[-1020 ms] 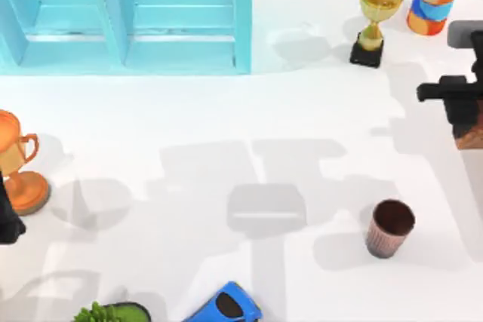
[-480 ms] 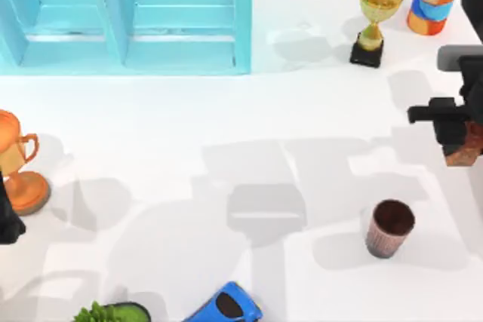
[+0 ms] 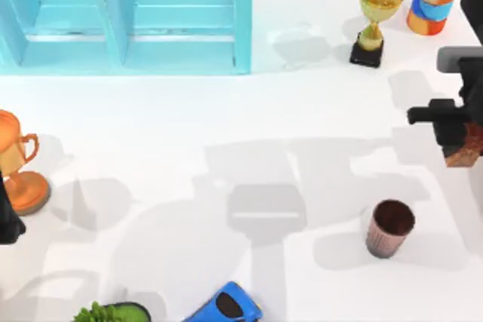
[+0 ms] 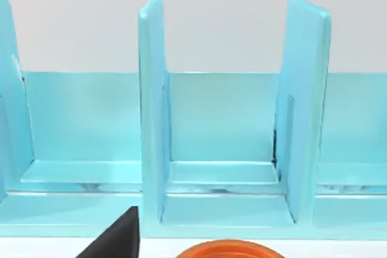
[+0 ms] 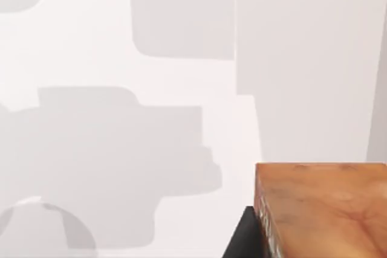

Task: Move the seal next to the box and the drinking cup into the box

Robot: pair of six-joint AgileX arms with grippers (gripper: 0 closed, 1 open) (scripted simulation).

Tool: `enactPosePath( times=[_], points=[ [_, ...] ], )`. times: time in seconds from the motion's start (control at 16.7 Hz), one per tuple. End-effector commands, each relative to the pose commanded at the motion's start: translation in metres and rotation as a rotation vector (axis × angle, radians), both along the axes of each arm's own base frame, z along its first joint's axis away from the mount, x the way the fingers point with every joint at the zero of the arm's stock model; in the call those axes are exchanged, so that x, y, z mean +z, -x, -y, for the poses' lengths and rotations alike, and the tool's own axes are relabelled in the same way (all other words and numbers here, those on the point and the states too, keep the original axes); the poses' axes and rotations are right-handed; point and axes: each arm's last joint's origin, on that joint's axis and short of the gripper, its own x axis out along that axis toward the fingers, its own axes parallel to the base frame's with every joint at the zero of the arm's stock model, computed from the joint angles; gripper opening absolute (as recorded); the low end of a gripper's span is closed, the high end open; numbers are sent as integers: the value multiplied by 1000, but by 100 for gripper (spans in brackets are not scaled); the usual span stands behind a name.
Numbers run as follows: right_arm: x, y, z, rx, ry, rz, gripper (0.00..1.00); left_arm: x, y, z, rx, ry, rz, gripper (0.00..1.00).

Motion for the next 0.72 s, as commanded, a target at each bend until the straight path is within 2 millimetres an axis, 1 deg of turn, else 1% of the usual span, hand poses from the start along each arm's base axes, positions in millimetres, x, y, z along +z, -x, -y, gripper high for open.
enactPosePath(
  times=[0.54, 0.6, 0.72],
  points=[
    [0, 0, 0, 0, 0, 0, 98, 0, 0, 0, 0, 0, 0, 100],
    [0, 0, 0, 0, 0, 0, 100, 0, 0, 0, 0, 0, 0, 100],
    [0, 0, 0, 0, 0, 0, 100, 0, 0, 0, 0, 0, 0, 100]
  ],
)
